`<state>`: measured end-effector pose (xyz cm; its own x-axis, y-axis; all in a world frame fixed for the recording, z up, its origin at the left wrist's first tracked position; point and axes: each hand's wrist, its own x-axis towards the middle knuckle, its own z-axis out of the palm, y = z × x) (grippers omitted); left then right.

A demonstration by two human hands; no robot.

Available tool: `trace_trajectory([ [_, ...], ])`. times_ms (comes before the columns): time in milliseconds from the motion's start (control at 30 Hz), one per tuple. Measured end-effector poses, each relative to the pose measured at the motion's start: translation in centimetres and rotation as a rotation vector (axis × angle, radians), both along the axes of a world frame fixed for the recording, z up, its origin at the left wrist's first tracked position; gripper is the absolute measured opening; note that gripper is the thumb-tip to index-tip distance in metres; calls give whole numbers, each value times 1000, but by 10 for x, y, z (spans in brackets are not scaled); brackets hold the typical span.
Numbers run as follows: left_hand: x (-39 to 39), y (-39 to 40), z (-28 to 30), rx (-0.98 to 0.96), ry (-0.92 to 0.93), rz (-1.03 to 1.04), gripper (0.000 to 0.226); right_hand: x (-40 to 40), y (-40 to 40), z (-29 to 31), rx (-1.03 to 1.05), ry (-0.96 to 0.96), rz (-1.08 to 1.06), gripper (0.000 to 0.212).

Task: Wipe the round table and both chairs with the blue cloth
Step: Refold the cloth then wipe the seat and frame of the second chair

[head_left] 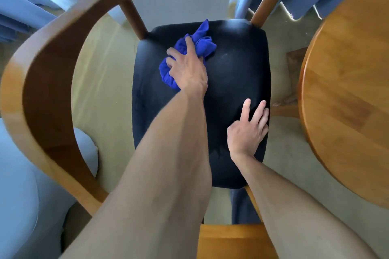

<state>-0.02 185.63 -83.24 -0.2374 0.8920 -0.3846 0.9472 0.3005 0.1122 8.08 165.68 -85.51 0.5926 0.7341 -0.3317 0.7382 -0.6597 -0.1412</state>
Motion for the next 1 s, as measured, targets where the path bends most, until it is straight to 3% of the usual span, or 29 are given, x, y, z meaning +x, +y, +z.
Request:
trace_trajectory([
  [300,-28,-16,-1,66,-33,-114,50,-11,1,-3,53,-43,-45,67],
  [500,-64,-90,-4,100,25,-97,49,-6,-2,1,17,-25,3,67],
  [700,-92,-194,22,-81,42,107,42,-1,-2,9,-33,-1,39,70],
  [867,-95,-250,41,-314,-35,-71,37,1,7,22,-28,14,21,65],
  [1000,-78,-243,42,-397,-109,-34,45,16,21,27,36,28,-13,45],
])
